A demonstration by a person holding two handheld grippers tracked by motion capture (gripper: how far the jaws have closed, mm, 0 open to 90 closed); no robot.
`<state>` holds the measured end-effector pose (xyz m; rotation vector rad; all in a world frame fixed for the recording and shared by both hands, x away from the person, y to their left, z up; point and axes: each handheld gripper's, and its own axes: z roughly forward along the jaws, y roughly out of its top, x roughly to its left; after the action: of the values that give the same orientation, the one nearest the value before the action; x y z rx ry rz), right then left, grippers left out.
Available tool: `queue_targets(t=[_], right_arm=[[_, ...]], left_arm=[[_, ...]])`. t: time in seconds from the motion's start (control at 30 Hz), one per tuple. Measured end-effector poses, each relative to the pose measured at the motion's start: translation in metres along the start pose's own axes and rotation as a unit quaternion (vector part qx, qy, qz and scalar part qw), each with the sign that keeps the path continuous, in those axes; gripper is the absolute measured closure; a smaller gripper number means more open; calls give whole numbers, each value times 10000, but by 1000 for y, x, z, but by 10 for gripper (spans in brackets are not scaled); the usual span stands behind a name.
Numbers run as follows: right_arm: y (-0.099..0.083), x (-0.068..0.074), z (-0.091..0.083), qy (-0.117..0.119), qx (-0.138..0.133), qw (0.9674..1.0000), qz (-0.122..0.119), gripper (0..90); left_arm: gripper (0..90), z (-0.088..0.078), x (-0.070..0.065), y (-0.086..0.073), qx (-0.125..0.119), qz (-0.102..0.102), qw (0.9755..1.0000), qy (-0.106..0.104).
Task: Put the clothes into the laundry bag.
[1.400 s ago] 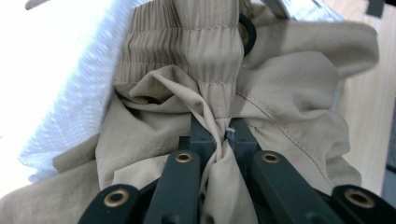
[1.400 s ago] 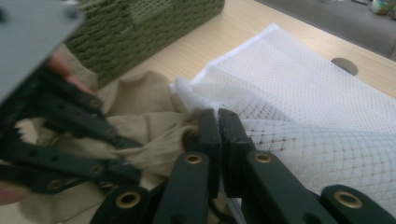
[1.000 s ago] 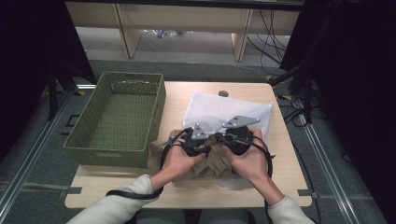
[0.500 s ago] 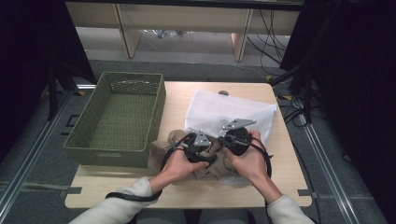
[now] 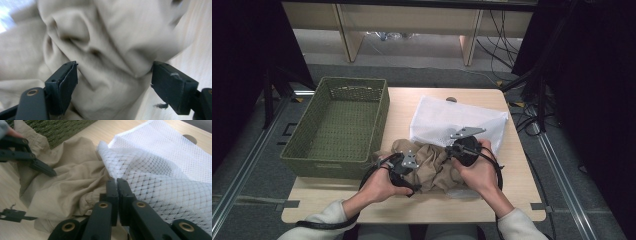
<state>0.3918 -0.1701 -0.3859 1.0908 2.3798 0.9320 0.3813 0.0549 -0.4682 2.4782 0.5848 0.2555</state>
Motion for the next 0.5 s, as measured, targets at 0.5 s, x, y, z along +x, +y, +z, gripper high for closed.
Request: queue_targets(t=[0.5], right_arm=[[0,0,0,46,31,10000,24,898]], left_arm=[[391,22,-1,-8,392,57,9992,-11]])
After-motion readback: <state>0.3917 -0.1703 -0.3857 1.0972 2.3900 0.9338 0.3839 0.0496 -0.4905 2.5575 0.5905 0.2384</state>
